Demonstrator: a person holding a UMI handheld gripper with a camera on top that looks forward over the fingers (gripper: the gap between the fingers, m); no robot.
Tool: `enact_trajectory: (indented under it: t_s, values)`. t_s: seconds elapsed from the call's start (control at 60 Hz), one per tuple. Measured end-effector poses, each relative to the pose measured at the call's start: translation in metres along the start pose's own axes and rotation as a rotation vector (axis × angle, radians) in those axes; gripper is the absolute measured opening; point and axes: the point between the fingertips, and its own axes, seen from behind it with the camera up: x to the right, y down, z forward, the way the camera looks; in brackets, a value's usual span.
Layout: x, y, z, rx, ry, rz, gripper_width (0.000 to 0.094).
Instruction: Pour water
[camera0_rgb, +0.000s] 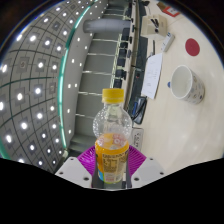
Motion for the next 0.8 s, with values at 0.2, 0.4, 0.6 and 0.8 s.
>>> enact_trajectory:
  t_s: [0.2, 0.4, 0.6, 0.8]
  values:
    - [0.028, -0.067, 0.024, 0.031, -0.084, 0.508, 0.0389]
    - [0.056, -0.085, 0.030, 0.039, -0.092, 0.751, 0.0388]
    - [0.055, -0.084, 0.039, -0.026, -0.016, 0.561, 0.0388]
    - [0.022, -0.119, 0.010, -0.064, 0.099, -0.165, 0.0390]
